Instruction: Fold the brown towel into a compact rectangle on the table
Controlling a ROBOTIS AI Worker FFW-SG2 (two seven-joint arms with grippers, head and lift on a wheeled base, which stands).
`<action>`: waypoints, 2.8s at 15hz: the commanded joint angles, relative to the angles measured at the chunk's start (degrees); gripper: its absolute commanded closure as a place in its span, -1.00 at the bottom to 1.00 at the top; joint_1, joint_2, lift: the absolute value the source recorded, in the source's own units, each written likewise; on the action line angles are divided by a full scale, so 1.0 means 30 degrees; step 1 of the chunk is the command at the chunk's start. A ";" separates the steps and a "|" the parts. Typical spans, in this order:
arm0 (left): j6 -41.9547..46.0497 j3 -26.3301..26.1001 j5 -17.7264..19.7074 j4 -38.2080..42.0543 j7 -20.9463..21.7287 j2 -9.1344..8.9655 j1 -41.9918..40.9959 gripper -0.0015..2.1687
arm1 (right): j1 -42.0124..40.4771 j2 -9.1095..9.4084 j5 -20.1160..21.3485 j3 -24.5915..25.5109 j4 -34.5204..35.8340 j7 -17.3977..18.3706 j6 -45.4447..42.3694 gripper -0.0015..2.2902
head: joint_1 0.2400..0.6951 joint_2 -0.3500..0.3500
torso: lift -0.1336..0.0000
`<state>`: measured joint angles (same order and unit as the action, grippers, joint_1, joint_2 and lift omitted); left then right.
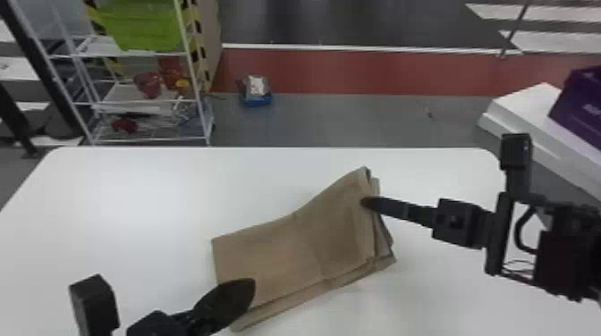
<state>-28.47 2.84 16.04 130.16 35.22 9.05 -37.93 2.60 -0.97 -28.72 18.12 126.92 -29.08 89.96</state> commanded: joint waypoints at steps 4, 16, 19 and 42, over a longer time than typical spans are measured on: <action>-0.3916 -0.0419 -0.0570 -0.1112 0.2410 -0.0028 0.2594 0.40 | 0.0892 0.0030 0.0139 -0.1441 -0.1466 0.0201 0.0040 0.29 | 1.00 -0.11 | -0.85; 0.0830 -0.0536 -0.1390 -0.3046 0.1150 -0.0439 0.3503 0.26 | 0.2298 0.0001 0.0344 -0.2057 -0.1818 0.0553 0.0040 0.29 | 1.00 -0.04 | -0.85; 0.1182 -0.0536 -0.2240 -0.5067 0.0857 -0.0439 0.4616 0.05 | 0.2327 0.0001 0.0578 -0.2467 -0.1818 0.0553 0.0040 0.29 | 1.00 0.03 | -0.85; 0.5283 -0.2441 -0.7015 -0.4394 -0.2629 -0.0468 0.1833 -0.04 | 0.4554 0.0323 0.1633 -0.6246 -0.5861 -0.0033 0.0040 0.29 | 1.00 0.39 | -0.85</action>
<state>-11.28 -4.46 -4.80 118.10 27.15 7.64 -34.03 16.43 0.00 -23.82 -1.13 109.26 -29.04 89.96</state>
